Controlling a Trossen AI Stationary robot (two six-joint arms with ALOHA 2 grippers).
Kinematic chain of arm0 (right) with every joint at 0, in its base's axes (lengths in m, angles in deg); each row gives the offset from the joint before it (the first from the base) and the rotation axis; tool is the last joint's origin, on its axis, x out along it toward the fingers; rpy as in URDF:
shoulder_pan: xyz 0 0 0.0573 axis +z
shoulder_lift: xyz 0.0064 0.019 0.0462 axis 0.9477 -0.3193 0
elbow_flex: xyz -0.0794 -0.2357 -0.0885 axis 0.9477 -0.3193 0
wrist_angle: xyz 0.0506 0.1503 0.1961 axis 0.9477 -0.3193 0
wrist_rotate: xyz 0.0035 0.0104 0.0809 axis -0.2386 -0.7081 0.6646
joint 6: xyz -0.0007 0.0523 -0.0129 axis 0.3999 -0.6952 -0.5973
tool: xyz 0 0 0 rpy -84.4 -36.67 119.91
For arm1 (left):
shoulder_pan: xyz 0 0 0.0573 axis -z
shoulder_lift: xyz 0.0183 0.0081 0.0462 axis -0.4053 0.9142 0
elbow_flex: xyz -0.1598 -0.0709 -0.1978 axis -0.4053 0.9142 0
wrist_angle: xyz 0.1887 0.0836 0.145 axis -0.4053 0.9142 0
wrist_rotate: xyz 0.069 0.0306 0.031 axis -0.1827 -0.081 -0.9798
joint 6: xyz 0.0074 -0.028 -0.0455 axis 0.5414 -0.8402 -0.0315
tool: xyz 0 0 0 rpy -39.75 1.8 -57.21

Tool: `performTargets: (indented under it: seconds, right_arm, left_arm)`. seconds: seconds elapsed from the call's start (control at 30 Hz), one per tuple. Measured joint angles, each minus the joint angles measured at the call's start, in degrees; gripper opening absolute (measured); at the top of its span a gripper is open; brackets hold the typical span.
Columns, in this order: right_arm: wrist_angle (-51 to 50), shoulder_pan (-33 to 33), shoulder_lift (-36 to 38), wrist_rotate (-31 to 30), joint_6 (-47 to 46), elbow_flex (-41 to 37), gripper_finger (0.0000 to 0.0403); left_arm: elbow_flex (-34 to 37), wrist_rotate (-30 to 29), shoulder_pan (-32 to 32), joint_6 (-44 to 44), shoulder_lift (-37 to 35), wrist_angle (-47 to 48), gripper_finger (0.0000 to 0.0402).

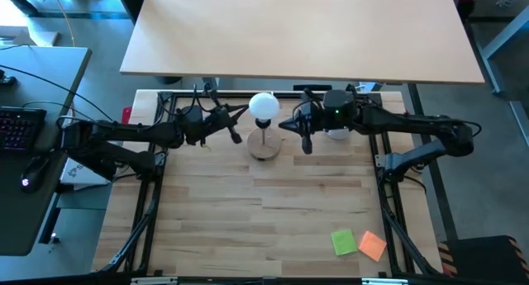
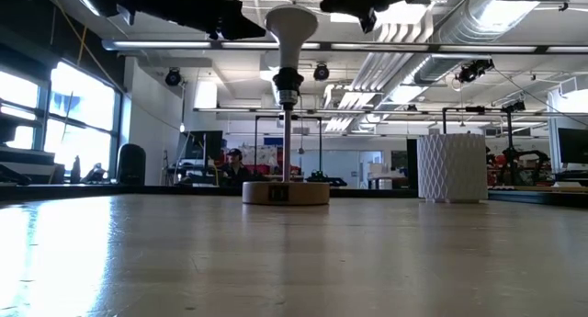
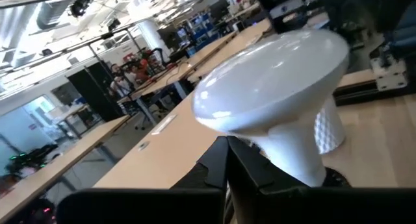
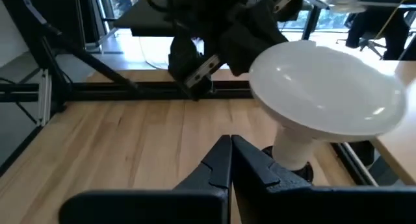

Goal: Screw lightbulb
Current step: Insert the lightbulb into the lamp

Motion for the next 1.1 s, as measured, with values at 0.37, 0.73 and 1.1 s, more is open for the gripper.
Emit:
performTargets:
  seconds: [0.37, 0.73, 1.1]
  right_arm:
    - [-0.07, -5.06, 0.92, -9.63, 0.52, 0.00, 0.0000]
    - [10.69, -11.57, -4.68, 2.69, -1.78, 0.00, 0.0000]
    - [9.24, -9.91, -3.90, 2.25, -2.56, 0.00, 0.0000]
  left_arm:
    - [-0.07, -0.65, 3.85, 0.79, -3.40, 0.62, 0.0000]
    - [-0.07, 2.50, 4.50, -0.70, -0.78, -2.33, 0.0000]
    - [-0.07, 2.22, 2.31, -0.70, -0.32, -2.85, 0.0000]
